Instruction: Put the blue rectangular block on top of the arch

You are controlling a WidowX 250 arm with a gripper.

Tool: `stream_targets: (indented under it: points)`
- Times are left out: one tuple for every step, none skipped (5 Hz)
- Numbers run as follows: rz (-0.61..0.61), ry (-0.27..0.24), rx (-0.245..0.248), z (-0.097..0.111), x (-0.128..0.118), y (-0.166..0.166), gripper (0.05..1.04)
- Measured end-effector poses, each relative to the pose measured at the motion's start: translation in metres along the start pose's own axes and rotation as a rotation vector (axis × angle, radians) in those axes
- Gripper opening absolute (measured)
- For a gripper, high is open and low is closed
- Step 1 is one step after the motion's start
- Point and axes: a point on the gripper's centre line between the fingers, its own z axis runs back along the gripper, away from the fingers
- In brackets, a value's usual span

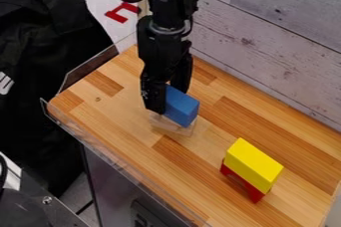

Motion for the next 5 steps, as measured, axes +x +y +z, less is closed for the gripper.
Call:
stream_targets:
  points:
    - [-0.016,-0.019,-0.055,0.017,0.0,-0.003,0.999]
    - [-0.07,-0.079,-0.101,0.045,0.002,-0.002,0.999]
    - [-0.249,-0.114,-0.147,0.072,-0.006,-0.009,0.999]
    - [-0.502,-0.158,-0.077,0.083,-0.021,-0.015,0.999]
    - [-0.756,-0.131,0.017,0.077,-0.039,-0.005,0.999]
